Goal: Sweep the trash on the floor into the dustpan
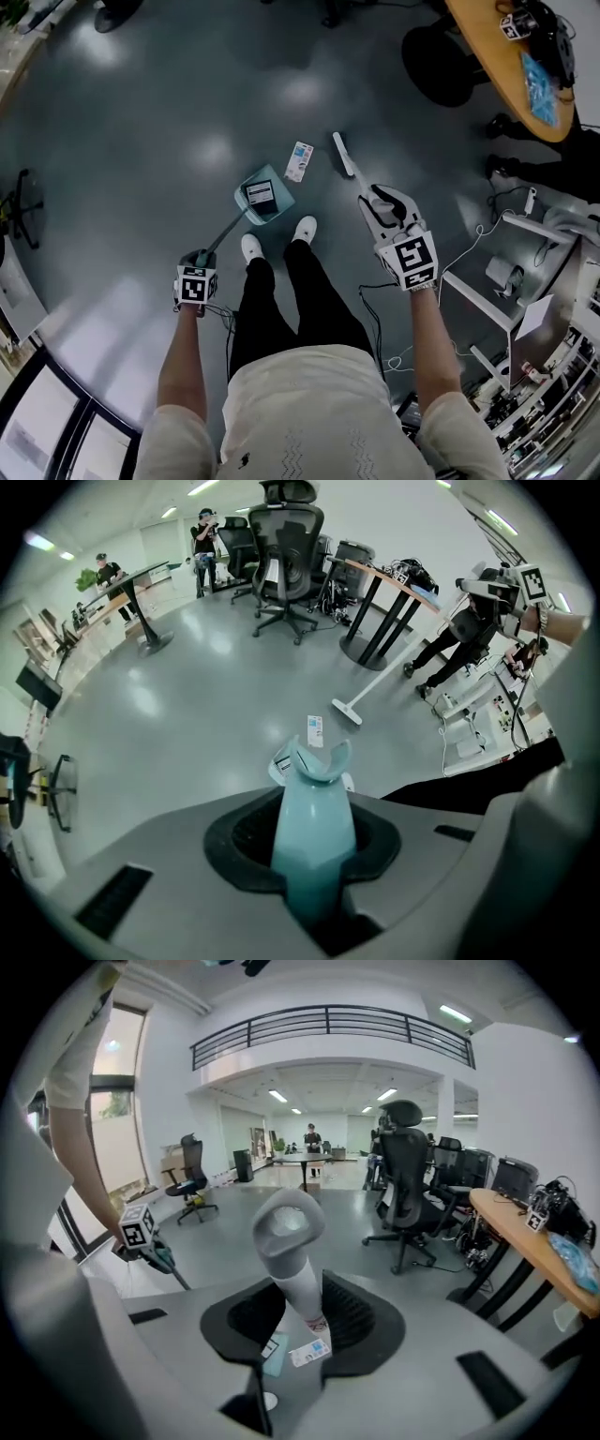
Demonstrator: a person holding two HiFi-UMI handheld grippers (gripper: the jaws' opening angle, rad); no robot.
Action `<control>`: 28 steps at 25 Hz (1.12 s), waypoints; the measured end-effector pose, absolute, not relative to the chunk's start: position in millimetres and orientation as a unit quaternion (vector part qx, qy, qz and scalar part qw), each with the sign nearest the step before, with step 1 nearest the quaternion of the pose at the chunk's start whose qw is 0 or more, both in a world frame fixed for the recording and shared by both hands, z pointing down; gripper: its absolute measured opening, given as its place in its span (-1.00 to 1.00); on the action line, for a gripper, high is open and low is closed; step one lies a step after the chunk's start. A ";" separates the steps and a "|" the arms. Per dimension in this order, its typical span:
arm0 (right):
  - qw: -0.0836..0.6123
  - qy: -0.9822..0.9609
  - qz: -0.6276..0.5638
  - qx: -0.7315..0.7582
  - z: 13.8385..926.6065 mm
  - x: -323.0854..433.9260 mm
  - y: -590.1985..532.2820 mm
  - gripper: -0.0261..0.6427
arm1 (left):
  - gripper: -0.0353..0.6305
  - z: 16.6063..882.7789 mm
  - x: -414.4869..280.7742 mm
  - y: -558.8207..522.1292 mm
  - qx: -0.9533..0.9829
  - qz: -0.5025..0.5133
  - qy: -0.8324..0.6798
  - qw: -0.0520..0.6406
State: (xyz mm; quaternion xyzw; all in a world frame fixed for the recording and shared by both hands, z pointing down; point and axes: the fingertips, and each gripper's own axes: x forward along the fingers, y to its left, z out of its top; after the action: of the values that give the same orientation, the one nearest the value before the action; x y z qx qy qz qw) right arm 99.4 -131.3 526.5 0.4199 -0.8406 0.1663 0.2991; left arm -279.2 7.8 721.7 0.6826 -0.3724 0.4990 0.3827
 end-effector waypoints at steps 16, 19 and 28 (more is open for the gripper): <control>0.199 -0.907 0.241 0.281 485.9 -74.4 -73.1 -0.51 | -0.62 733.5 -272.9 0.8 0.700 0.484 -0.366 0.376; 0.183 -0.909 0.258 0.272 478.9 -94.8 -62.8 -0.51 | -0.62 733.9 -274.9 4.1 0.702 0.479 -0.367 0.378; 0.184 -0.891 0.287 0.299 476.6 -124.9 -31.3 -0.51 | -0.62 737.2 -295.1 6.0 0.709 0.470 -0.361 0.382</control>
State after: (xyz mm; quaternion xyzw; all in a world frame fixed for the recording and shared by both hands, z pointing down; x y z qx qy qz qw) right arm -124.9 -31.3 476.6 0.2990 -0.8913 0.2866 0.1844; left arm -295.1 6.0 737.2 0.7088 -0.3614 0.4703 0.3818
